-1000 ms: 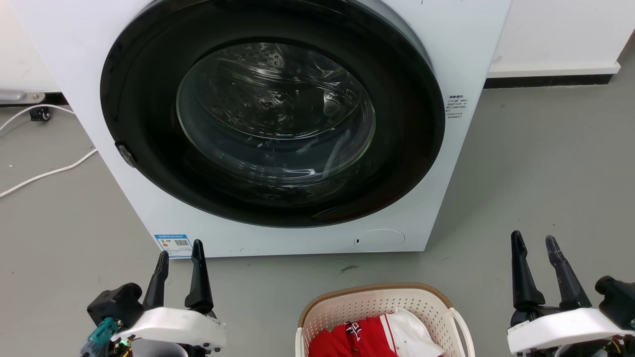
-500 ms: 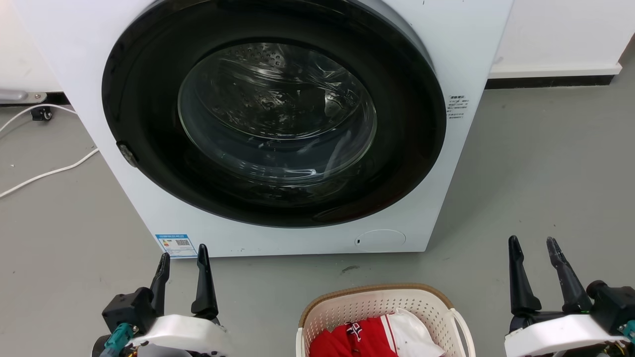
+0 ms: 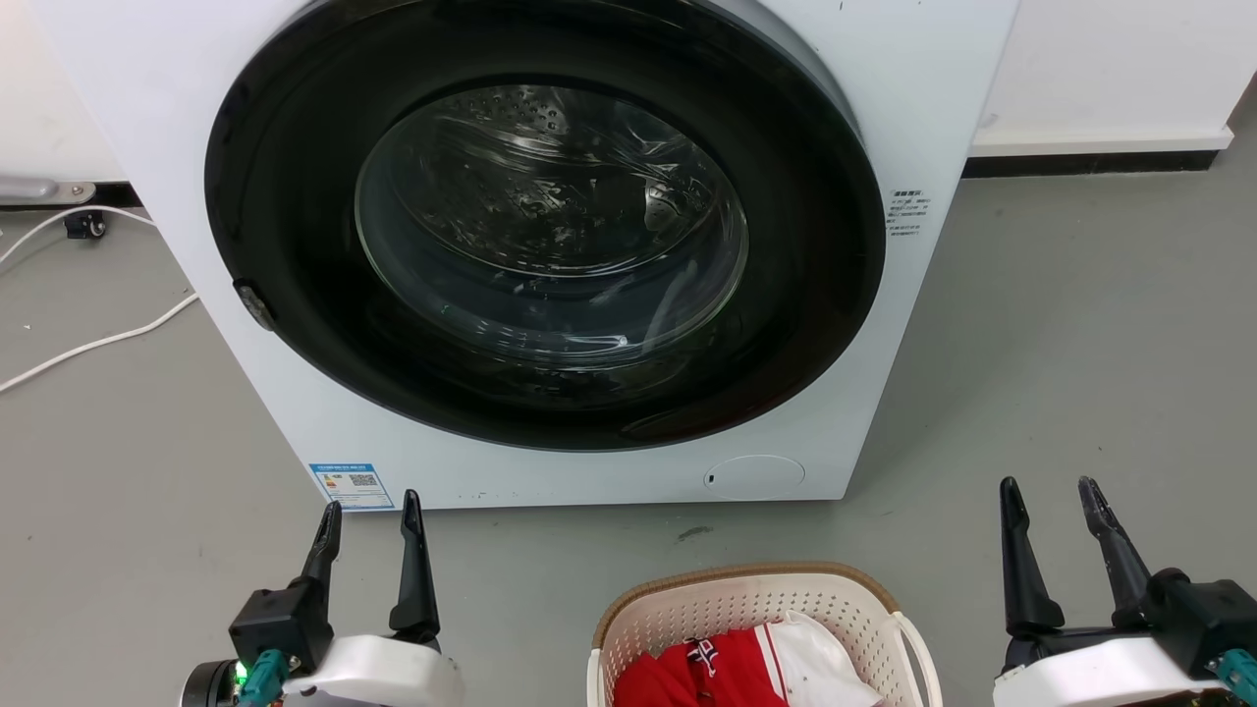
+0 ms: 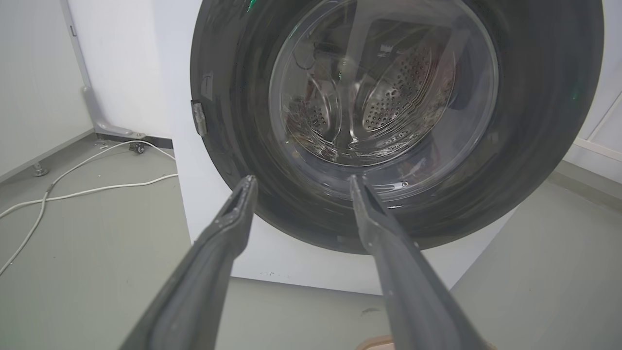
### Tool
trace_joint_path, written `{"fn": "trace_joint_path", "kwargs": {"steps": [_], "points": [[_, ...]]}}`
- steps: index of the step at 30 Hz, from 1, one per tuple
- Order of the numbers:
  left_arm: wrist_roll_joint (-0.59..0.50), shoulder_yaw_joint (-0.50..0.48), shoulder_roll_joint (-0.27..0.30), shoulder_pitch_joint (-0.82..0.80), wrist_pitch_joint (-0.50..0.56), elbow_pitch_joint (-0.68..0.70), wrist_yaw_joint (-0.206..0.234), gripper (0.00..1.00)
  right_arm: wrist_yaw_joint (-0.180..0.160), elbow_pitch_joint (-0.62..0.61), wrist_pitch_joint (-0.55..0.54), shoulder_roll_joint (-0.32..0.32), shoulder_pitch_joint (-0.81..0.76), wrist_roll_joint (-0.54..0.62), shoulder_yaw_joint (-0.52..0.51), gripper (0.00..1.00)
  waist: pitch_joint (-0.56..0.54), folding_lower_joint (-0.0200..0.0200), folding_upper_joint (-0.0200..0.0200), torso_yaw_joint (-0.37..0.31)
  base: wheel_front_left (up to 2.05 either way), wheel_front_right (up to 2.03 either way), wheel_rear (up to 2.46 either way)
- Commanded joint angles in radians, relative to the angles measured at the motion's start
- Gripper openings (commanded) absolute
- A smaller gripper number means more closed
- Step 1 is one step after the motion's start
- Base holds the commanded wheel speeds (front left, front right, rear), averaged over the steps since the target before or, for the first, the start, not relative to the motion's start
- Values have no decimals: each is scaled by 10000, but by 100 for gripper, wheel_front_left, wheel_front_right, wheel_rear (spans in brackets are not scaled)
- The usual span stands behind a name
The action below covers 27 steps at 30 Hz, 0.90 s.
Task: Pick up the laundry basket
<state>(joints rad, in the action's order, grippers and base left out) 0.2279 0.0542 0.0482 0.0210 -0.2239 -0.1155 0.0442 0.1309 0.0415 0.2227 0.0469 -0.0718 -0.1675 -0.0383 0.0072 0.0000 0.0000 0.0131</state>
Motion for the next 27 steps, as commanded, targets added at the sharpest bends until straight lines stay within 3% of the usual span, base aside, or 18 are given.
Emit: {"fn": "trace_joint_path", "kwargs": {"steps": [1,21,27], "points": [[-291,17,31,101,-97,5,39,100,-3,-106,100,51,-125,254,40,100,-3,0,0,4,0,0,0],[-1417,147,32,248,-440,-98,140,100,-3,-200,449,57,-312,1089,133,100,-5,0,0,21,0,0,0],[-1313,121,32,258,-419,-160,144,100,-3,-54,432,57,-285,861,125,100,-5,0,0,27,0,0,0]]}}
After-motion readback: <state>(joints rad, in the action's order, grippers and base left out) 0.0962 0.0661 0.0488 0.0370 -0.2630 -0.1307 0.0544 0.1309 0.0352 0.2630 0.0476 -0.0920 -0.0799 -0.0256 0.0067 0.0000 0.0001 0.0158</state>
